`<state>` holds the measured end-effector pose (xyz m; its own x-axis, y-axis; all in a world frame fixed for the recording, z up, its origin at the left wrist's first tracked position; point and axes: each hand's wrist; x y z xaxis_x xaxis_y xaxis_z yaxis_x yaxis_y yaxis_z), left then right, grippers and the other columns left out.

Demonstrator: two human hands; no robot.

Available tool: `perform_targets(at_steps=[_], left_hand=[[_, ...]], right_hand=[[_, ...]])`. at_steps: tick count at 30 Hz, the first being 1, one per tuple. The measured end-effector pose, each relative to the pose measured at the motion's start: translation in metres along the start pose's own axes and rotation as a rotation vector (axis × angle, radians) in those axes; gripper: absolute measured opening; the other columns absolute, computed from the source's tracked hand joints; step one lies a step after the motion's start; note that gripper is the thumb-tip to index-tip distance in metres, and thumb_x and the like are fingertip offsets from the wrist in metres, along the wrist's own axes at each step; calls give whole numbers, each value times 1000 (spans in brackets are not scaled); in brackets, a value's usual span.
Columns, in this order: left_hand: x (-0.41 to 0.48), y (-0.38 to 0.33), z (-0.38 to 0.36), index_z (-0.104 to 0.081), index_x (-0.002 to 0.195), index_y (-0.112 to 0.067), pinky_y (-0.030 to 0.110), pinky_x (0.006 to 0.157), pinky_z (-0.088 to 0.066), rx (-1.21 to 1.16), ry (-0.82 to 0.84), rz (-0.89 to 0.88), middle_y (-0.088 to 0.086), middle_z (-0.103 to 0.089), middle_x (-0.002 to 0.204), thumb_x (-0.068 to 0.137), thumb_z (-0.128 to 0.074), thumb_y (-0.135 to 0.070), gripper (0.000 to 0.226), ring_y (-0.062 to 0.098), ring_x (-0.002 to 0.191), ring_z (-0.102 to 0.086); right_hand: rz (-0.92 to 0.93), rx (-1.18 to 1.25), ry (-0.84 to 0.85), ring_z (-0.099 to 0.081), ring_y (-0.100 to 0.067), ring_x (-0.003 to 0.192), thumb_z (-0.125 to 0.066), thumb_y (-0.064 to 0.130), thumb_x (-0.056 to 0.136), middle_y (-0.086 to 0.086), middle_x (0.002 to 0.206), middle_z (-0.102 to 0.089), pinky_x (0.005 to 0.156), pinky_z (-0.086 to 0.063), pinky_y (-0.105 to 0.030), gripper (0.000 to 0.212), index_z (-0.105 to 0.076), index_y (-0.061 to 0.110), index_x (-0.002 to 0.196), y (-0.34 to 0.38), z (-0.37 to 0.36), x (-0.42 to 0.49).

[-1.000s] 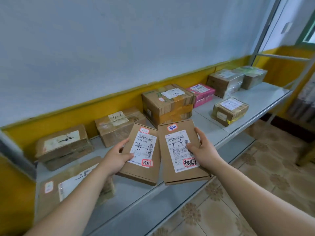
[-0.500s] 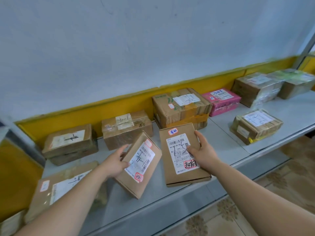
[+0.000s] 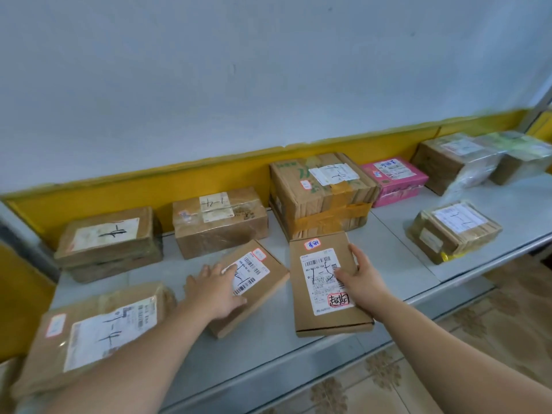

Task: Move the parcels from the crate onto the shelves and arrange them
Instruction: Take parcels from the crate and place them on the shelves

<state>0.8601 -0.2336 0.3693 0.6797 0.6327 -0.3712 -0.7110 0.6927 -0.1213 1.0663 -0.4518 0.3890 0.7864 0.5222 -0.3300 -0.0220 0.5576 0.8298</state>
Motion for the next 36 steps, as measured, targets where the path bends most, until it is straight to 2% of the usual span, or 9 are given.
perform_targets(at_steps=[3, 7, 14, 18, 23, 25, 29, 32, 36], left_hand=[[-8, -9, -24, -3, 154, -36, 68, 113, -8, -52, 125, 80, 1, 8, 163, 76, -54, -77, 102, 38, 147, 8], [-16, -21, -37, 6, 153, -39, 68, 110, -13, -115, 114, 156, -4, 24, 160, 87, -61, -54, 96, 35, 146, 20], [-25, -14, -47, -6, 155, -36, 49, 117, -24, -67, 73, 98, -9, 9, 163, 96, -49, -20, 74, 28, 150, 8], [-38, -8, -55, -19, 154, -30, 30, 121, -10, -91, 11, 20, -9, -5, 163, 92, -36, 3, 72, 17, 150, -2], [-57, -10, -58, -29, 151, -22, 11, 111, 5, -118, -37, -100, -5, -17, 160, 90, -43, 5, 69, 16, 150, -7], [-61, -11, -52, -37, 148, -24, 13, 114, 1, -94, -27, -111, -5, -23, 159, 90, -48, -3, 64, 15, 149, -13], [-47, -29, -35, -40, 143, -35, 40, 115, -22, -2, -52, -5, -10, -33, 151, 83, -63, -46, 66, 14, 143, -21], [-25, -48, -31, -10, 153, -38, 59, 116, -11, -105, 31, 195, -1, -4, 162, 74, -59, -74, 100, 27, 149, -2], [-4, -66, -34, 8, 151, -44, 72, 109, 5, -199, 91, 348, 1, 25, 160, 66, -43, -91, 110, 40, 144, 24]], right_hand=[[1, 10, -12, -67, -26, 99, -60, 17, 97, -6, 122, -66, 89, -55, -42, 69, -24, 34, 153, -5, 7, 13], [-18, -46, 42, -68, -30, 99, -61, 20, 96, -10, 125, -65, 91, -55, -48, 76, -15, 35, 154, -14, 18, 24], [-52, -95, 124, -67, -31, 101, -57, 21, 98, -13, 134, -59, 90, -56, -48, 76, -10, 31, 157, -29, 39, 32], [-84, -88, 139, -64, -33, 107, -58, 24, 97, -13, 141, -53, 94, -53, -52, 76, -11, 34, 156, -39, 47, 45], [-76, -81, 156, -64, -28, 102, -57, 22, 98, -10, 140, -53, 85, -56, -43, 73, -14, 31, 156, -34, 45, 49], [-57, -80, 165, -63, -26, 96, -55, 20, 99, -10, 138, -55, 77, -53, -37, 70, -15, 29, 156, -32, 43, 50], [-38, -86, 174, -66, -23, 91, -53, 20, 99, -5, 122, -59, 74, -55, -36, 66, -18, 30, 155, -27, 38, 52], [-51, -118, 180, -68, -26, 94, -55, 20, 98, -5, 120, -62, 84, -58, -47, 67, -19, 31, 153, -26, 33, 53], [-74, -139, 184, -68, -26, 93, -58, 22, 98, -4, 120, -62, 82, -58, -45, 69, -18, 32, 153, -25, 32, 55]])
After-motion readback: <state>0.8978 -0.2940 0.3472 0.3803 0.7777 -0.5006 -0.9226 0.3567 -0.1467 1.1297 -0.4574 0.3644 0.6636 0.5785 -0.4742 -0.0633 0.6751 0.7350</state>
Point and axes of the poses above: each hand's wrist, its own x-axis towards the middle knuckle, its own z-axis out of the back of the hand, y = z × x
